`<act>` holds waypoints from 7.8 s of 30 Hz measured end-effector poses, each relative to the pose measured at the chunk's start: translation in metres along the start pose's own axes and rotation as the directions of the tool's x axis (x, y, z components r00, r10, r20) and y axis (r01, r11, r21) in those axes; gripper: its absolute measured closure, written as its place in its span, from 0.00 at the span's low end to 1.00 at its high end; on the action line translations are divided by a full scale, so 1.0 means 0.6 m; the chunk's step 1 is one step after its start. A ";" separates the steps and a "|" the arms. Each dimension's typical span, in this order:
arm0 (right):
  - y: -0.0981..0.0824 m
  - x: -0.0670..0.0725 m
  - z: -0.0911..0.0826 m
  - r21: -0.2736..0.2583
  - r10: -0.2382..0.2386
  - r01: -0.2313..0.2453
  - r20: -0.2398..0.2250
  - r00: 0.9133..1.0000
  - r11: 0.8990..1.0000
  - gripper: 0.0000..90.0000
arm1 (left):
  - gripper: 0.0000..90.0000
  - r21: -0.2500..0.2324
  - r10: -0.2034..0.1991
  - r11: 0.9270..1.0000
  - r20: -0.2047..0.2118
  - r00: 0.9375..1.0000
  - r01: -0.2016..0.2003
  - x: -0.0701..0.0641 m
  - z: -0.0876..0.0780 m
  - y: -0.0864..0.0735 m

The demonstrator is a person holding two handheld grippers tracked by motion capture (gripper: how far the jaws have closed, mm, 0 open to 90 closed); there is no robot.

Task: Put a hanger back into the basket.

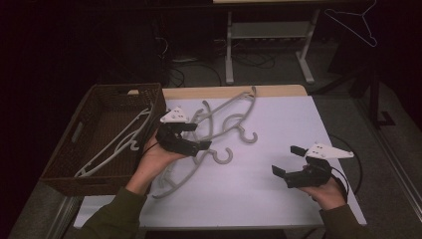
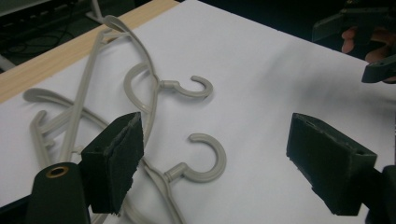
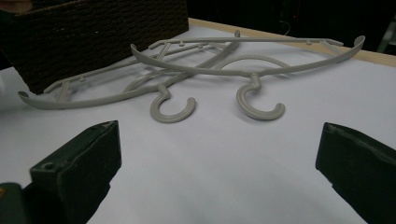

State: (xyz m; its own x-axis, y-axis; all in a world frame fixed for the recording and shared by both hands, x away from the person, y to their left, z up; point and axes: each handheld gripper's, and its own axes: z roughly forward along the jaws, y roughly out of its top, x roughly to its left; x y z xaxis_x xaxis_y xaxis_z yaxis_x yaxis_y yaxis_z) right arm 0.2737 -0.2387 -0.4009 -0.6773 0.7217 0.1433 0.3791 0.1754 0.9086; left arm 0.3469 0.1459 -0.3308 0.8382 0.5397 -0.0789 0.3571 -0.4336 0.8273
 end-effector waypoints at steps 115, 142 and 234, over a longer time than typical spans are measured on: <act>0.001 -0.009 -0.008 -0.027 0.006 -0.006 -0.017 1.000 1.000 0.00 | 0.91 0.389 0.057 0.920 -0.010 0.998 -0.049 0.097 0.251 0.013; 0.000 -0.007 -0.006 -0.023 0.009 -0.010 -0.011 1.000 1.000 0.00 | 0.91 0.280 0.028 0.959 0.036 0.999 -0.037 0.054 0.129 0.081; 0.000 0.003 0.010 0.005 -0.003 0.003 -0.001 1.000 1.000 0.00 | 0.91 0.111 -0.158 0.977 -0.203 0.966 0.183 0.166 -0.355 -0.084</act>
State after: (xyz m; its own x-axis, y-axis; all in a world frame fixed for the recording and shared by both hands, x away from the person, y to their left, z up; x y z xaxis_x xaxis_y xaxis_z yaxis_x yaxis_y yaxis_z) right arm 0.2762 -0.2336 -0.4029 -0.6793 0.7201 0.1411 0.3804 0.1811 0.9069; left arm 0.3249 0.3751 -0.2618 0.6695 0.7368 -0.0941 0.5481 -0.4046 0.7320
